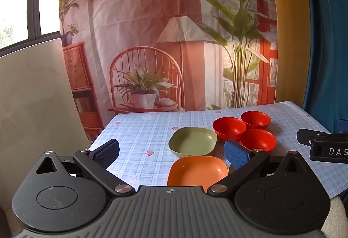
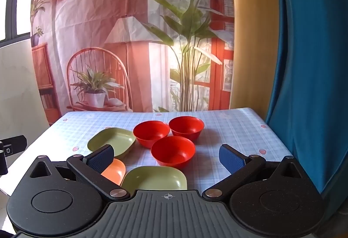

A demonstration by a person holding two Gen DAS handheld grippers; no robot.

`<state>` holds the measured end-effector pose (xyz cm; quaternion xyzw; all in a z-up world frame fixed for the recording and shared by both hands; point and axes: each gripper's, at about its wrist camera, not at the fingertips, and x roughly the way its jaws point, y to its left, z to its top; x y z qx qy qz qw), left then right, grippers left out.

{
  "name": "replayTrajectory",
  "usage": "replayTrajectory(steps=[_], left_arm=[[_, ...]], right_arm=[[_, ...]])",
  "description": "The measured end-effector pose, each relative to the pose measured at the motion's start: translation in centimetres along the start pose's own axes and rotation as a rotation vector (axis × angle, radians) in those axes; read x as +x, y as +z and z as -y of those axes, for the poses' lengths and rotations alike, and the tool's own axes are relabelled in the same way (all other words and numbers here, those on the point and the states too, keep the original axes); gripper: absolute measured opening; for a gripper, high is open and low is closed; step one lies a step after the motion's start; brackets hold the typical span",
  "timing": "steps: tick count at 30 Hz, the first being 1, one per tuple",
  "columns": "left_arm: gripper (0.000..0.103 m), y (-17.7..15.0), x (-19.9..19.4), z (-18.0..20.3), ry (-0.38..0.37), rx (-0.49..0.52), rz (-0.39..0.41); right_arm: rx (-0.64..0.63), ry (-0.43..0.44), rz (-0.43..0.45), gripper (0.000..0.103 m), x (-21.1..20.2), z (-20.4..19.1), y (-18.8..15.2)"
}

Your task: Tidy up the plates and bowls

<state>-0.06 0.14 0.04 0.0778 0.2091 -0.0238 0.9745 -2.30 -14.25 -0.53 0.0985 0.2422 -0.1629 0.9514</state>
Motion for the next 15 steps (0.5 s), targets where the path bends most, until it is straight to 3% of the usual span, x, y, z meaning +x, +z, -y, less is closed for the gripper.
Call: replayTrajectory(steps=[15], left_arm=[[0.103,-0.03,-0.04,0.23,0.001,-0.006,-0.005]], right_arm=[[-0.002,0.001,-0.002,0.103,0.28,0.12,0.17]])
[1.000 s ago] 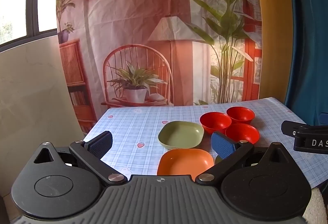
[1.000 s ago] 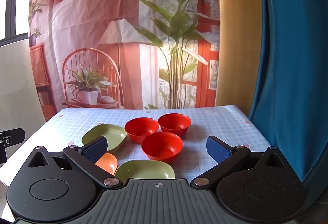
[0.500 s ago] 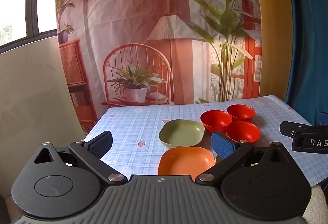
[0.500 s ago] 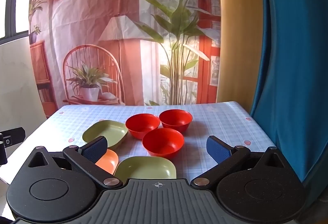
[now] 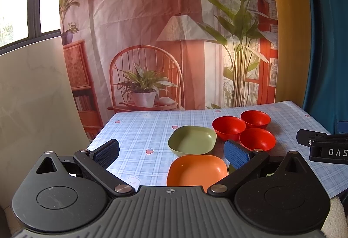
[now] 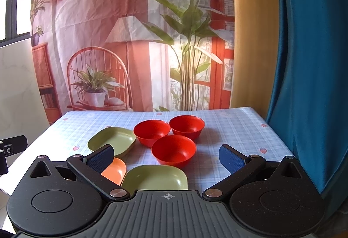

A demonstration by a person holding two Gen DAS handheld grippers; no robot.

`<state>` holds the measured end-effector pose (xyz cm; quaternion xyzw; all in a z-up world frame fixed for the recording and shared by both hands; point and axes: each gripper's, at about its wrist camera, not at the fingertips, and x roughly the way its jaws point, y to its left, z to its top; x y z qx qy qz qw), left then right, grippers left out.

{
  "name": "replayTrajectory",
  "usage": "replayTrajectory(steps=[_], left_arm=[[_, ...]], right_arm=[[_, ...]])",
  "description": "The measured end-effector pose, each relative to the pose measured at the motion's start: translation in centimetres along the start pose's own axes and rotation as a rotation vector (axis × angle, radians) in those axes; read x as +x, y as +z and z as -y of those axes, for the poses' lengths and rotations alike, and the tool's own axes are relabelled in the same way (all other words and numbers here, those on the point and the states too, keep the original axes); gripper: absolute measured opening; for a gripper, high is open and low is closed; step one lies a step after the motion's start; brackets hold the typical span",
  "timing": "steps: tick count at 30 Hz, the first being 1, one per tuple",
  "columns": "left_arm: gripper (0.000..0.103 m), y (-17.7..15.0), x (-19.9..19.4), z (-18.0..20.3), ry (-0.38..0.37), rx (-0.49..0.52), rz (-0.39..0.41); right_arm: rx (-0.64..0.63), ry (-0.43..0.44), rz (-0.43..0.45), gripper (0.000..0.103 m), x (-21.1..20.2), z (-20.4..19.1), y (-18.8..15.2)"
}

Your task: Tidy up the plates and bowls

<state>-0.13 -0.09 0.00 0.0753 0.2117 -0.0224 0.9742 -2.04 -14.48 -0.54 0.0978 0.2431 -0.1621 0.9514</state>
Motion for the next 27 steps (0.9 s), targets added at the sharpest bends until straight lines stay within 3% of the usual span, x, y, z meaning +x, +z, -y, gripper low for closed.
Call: replayTrajectory(steps=[27], left_arm=[[0.103,-0.11,0.03,0.03,-0.007,-0.002,-0.003]], right_arm=[[0.001,-0.002,0.002,0.103,-0.24,-0.21,-0.21]])
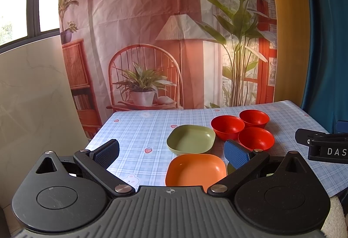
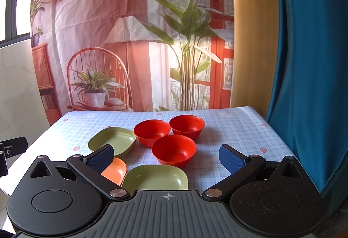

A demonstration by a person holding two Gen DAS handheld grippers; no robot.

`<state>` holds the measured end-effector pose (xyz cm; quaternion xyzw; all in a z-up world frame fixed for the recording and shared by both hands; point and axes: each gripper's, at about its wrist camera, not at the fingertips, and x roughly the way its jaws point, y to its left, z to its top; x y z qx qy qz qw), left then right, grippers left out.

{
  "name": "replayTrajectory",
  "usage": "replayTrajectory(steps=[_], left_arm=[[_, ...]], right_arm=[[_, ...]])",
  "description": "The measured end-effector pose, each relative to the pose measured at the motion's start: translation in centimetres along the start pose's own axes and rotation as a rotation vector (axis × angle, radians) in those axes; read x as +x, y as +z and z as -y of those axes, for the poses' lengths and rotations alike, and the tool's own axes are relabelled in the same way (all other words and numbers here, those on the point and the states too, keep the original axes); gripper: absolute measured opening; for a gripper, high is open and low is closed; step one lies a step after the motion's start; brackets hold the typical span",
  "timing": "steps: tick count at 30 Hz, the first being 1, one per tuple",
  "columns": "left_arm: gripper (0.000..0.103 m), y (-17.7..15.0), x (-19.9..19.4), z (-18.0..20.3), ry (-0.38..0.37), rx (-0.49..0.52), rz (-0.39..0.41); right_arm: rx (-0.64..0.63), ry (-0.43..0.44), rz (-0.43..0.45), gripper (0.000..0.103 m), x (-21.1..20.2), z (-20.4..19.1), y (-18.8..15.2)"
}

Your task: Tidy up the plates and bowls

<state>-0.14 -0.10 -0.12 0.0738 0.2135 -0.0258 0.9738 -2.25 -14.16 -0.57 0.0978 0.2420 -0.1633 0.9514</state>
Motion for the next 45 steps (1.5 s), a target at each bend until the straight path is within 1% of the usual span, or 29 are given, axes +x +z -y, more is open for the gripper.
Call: replayTrajectory(steps=[19,27,30,34,39,42,45], left_arm=[[0.103,-0.1,0.1,0.0,-0.007,-0.008,-0.003],[0.103,-0.2,0.3,0.1,-0.012,-0.007,-0.012],[0.103,-0.1,0.6,-0.1,-0.016,-0.020,-0.030],[0.103,0.1,1.7,-0.7,0.004,-0.044,-0.062],[0.103,0.4,4.0,-0.9,0.015,-0.044,-0.092],[0.103,0.3,5.1,-1.0,0.000,-0.047,-0.075],[0.103,-0.1,6.6,-1.0,-0.001,-0.043,-0.075]], right_arm=[[0.001,0.002,0.001,0.103,0.0,0.0,-0.1],[0.001,0.002,0.001,0.103,0.0,0.0,-0.1],[0.002,0.002,0.001,0.103,0.0,0.0,-0.1],[0.021,0.000,0.012,0.103,0.0,0.2,-0.1],[0.072,0.043,0.035,0.103,1.3,1.1,0.3],[0.104,0.071,0.049,0.103,2.6,1.6,0.7],[0.090,0.099,0.073,0.103,3.9,1.6,0.7]])
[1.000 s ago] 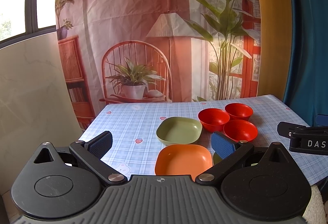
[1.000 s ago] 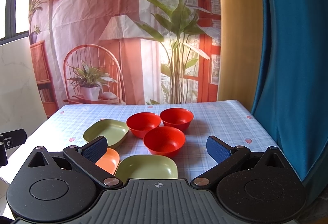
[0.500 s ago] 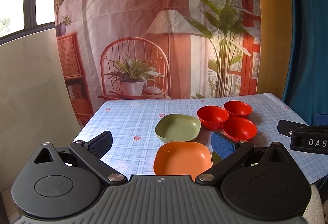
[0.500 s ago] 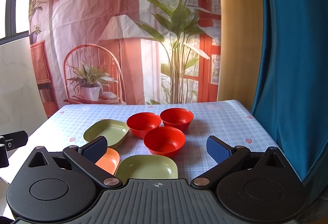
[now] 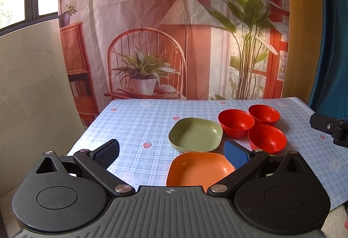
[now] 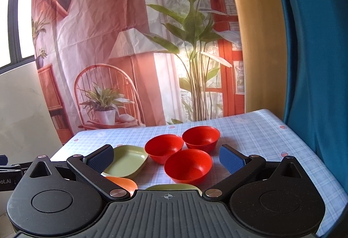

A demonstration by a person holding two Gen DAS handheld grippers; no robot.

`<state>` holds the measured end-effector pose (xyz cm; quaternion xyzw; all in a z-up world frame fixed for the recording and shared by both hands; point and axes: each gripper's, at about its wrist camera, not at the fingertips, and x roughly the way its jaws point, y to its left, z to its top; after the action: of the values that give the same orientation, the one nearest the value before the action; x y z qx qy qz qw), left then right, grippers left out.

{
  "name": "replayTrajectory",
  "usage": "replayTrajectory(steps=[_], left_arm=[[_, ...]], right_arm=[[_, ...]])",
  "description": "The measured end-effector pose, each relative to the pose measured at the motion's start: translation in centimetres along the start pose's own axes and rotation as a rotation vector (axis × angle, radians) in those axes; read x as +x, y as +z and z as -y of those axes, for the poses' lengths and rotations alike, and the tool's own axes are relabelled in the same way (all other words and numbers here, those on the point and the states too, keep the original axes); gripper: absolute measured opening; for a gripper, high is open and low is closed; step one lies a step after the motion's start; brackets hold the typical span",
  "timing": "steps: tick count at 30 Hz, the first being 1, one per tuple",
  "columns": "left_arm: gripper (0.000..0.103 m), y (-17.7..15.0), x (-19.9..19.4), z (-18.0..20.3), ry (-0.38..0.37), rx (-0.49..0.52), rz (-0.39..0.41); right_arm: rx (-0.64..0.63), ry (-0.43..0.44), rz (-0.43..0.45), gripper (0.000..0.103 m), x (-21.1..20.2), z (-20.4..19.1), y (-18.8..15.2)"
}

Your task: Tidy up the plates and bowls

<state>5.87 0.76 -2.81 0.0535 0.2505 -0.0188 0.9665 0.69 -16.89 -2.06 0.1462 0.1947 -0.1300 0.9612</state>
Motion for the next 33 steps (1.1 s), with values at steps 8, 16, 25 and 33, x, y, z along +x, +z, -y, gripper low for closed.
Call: replayTrajectory(steps=[8,16,25,33], left_arm=[[0.102,-0.3,4.1,0.0,0.026,0.013,-0.054],[0.093,-1.4,7.4,-1.5,0.017,-0.036,-0.135],[0.092,-3.6,9.2,-0.2,-0.041,-0.031,-0.178],[0.077,-5.3,10.6,0.0,-0.080,-0.021,-0.236]], right_arm=[[0.016,0.013,-0.080,0.103,4.7,0.6,-0.1],[-0.105,-0.079,-0.152,0.103,8.0,-1.0,-2.4],[-0.042,-0.031,-0.271,0.103,10.3,0.5,-6.2],[-0.057,0.010,-0.285,0.101,10.8,0.3,-7.1]])
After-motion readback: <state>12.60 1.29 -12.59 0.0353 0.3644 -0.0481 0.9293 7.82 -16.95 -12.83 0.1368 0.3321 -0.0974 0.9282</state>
